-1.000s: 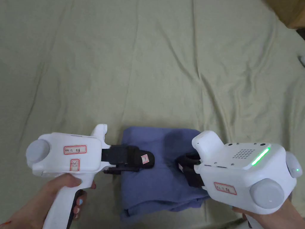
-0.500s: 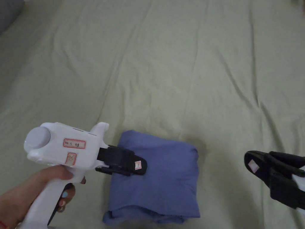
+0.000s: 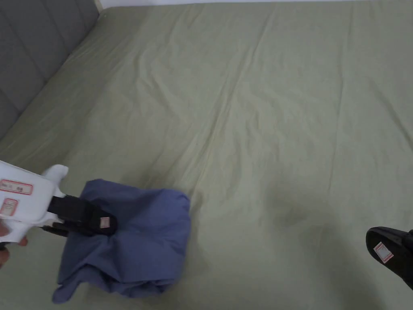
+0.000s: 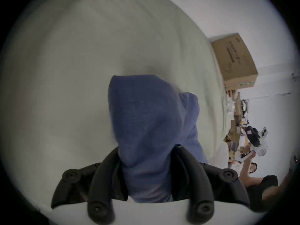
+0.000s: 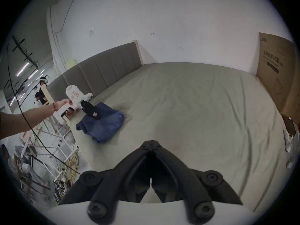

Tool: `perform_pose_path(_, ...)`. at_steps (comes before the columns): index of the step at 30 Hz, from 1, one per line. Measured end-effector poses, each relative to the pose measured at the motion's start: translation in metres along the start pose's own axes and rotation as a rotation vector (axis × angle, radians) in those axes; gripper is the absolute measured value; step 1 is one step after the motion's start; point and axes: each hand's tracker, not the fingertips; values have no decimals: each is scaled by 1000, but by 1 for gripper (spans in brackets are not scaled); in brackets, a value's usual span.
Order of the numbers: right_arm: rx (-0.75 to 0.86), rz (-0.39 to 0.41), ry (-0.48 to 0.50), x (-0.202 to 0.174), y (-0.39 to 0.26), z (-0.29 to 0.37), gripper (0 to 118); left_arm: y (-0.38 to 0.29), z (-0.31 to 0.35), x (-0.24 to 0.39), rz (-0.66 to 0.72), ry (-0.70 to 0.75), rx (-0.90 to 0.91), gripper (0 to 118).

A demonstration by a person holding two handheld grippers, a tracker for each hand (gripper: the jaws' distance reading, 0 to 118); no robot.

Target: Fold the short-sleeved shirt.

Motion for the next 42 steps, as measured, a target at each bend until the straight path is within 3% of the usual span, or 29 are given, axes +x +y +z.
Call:
perform_pose_path(4,-4,25,22,-12,5,-12,0,7,24,-18,36,146,-7,37)
perform_pose_path(9,-9,39,25,-6,0,-7,0,10,25,-37,97,175,-12,37)
perform_pose_path(10,-10,38,28,-5,0,-4,0,9,23,-34,94,181,-2,46)
perform_pose_path(13,3,37,28,-3,-1,8,0,-9,27,-12,172,262,57,116)
perform_pose_path(14,8,36,26,-1,-1,13,0,-15,32,-8,160,314,67,118)
perform_pose_path(16,27,34,23,3,-2,27,0,-29,53,-12,122,343,136,111)
perform_pose_path(20,71,32,-2,14,-5,57,0,-67,119,43,84,375,358,109)
perform_pose_path(23,120,37,-41,26,-5,84,0,-101,150,116,33,545,665,103)
perform_pose_path(24,137,35,-57,31,-4,95,0,-114,155,144,-9,636,776,85)
perform_pose_path(25,160,37,-81,35,-4,105,0,-123,154,174,-112,720,817,40)
perform_pose_path(26,180,37,-95,39,-3,114,0,-130,149,199,-180,792,869,7)
perform_pose_path(27,194,32,-118,45,-3,125,0,-137,139,228,-235,871,908,2)
perform_pose_path(31,296,28,-225,64,-1,167,0,-157,104,307,-383,665,987,1)
perform_pose_path(34,378,35,-307,77,3,196,0,-174,73,371,-439,620,1065,1)
perform_pose_path(39,504,77,-439,90,9,239,0,-192,45,442,-433,436,1200,1)
perform_pose_path(42,579,68,-482,104,12,258,0,-201,38,474,-479,470,1276,1)
